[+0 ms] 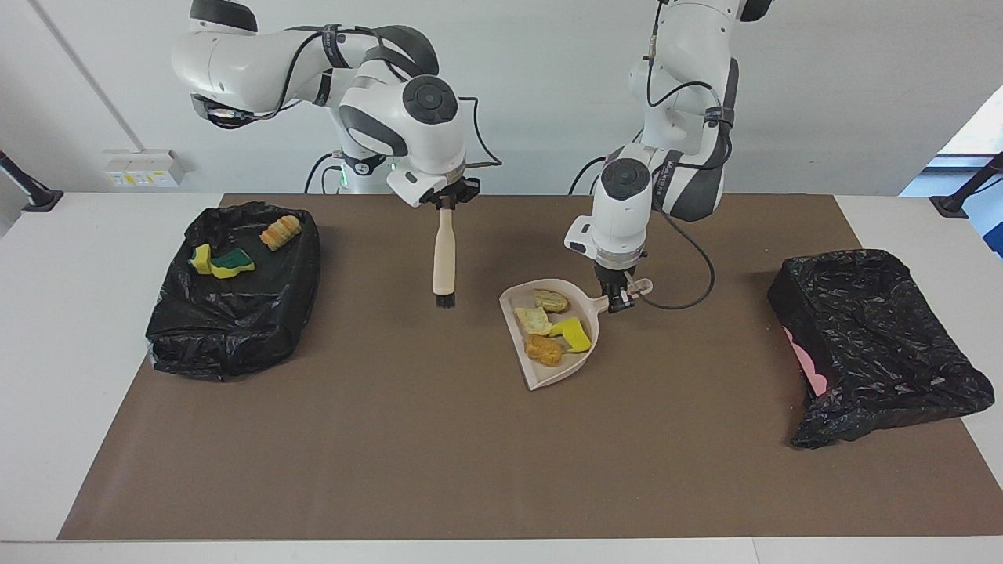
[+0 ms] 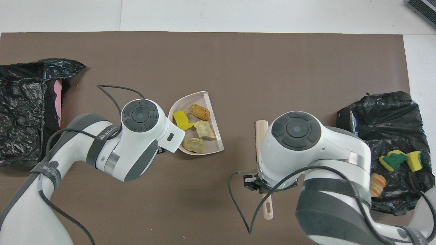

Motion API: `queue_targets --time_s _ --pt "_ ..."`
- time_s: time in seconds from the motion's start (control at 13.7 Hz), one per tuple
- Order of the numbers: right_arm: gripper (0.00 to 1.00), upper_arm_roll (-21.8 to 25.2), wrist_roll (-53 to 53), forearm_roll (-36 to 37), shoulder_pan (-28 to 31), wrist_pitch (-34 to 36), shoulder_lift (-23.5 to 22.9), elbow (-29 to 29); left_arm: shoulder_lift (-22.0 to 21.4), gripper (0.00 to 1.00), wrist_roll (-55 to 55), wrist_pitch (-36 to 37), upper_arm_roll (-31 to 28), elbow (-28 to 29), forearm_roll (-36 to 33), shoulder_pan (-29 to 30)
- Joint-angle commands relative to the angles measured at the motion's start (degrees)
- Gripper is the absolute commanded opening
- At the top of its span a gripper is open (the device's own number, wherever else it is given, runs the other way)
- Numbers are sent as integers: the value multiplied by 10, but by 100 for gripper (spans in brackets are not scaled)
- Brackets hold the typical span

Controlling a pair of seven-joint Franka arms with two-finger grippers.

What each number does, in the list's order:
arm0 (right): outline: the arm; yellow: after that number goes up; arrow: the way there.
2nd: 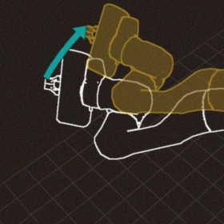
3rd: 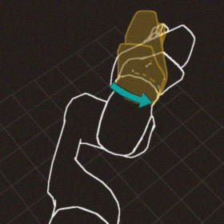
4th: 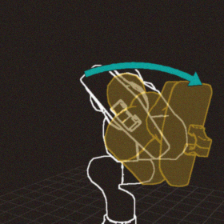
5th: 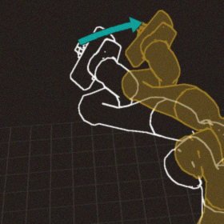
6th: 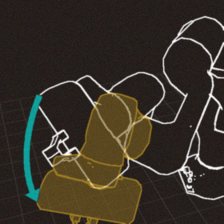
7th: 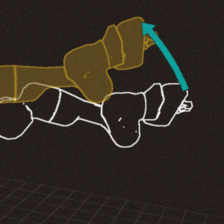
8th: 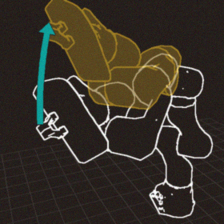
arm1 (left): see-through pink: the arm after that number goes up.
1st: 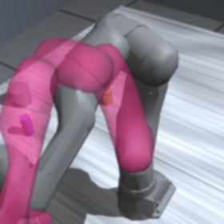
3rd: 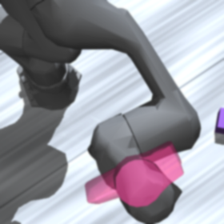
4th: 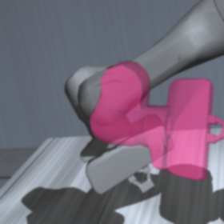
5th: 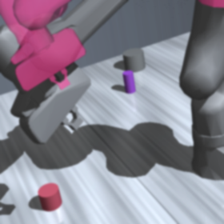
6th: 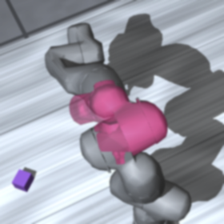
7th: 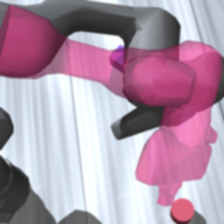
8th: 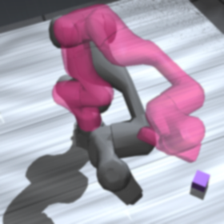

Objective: Sweep and dump trash in bin
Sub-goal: 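Carry the loaded dustpan with the left gripper over the farther black bag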

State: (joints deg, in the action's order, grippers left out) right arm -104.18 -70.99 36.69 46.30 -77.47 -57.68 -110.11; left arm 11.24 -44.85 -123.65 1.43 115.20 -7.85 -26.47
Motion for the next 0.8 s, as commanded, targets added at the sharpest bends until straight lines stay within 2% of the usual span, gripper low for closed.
queue_targets --time_s 0.0,0.22,0.44,0.73 --pt "0 -10 -55 -7 10 -7 -2 -46 0 0 -12 -12 2 -7 -14 21" --pt "0 -10 -99 -13 13 -40 -3 -88 -1 0 -41 -5 2 -27 -9 39" --pt "0 -8 -87 -9 14 -43 -3 -87 -7 0 -69 3 4 -39 -5 72" --pt "0 -8 -83 -5 14 -37 -2 -84 -12 0 -146 73 3 -92 21 120"
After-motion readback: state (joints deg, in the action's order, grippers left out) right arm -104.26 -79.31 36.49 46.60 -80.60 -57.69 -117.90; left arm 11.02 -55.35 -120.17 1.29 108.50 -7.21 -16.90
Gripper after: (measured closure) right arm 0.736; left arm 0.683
